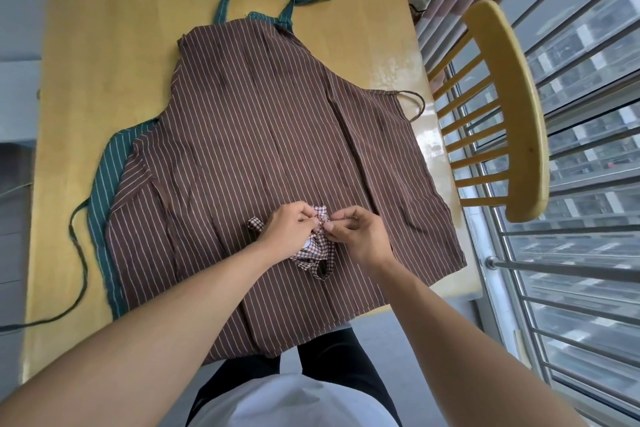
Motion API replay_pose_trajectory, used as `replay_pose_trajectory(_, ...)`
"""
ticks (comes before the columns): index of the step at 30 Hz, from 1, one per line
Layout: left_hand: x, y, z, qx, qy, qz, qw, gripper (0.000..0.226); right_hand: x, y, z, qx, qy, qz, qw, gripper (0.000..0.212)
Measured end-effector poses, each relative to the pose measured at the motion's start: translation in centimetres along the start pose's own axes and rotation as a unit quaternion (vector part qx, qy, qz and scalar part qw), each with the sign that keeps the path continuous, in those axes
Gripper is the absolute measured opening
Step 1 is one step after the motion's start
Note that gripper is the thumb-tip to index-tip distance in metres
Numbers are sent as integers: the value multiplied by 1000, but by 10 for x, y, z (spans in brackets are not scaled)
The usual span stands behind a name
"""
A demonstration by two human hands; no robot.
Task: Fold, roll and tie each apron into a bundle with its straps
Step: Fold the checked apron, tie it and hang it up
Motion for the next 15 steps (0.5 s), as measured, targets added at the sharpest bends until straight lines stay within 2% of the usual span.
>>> replay_pose_trajectory(5, -1, -1, 0, 12, -4, 4, 1000, 8, 8, -6, -4, 34, -21, -66, 997, 15)
replay_pose_trajectory(6, -1, -2, 0, 19, -5, 1, 1000, 10, 6, -6, -4, 35, -38, -89, 995, 13)
replay_pose_trajectory(8, -3, -3, 0, 36, -8, -2, 999, 11, -6, -3, -7, 29, -128, -193, 972, 9)
replay_pose_trajectory(10, -4, -2, 1, 43, -14, 0, 999, 11, -24, 5, -17, 28, -249, -300, 921, 13)
replay_pose_trajectory(12, -5, 0, 3, 40, -22, -2, 999, 11, -41, 13, -28, 39, -367, -378, 849, 18)
replay_pose_trajectory(14, -5, 0, 4, 35, -30, -3, 999, 9, -46, 24, -39, 30, -442, -425, 789, 21)
replay_pose_trajectory(15, -5, 0, 4, 32, -32, -1, 999, 8, -45, 29, -41, 24, -460, -440, 771, 23)
Point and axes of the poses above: each hand's wrist, its own z-axis towards the middle knuckle, its own y-axis out of the palm, x = y × z, the point moved 10 cm from there along z, towards the middle knuckle, and after that the axes turned 13 degrees about x, right-handed, at the moved point
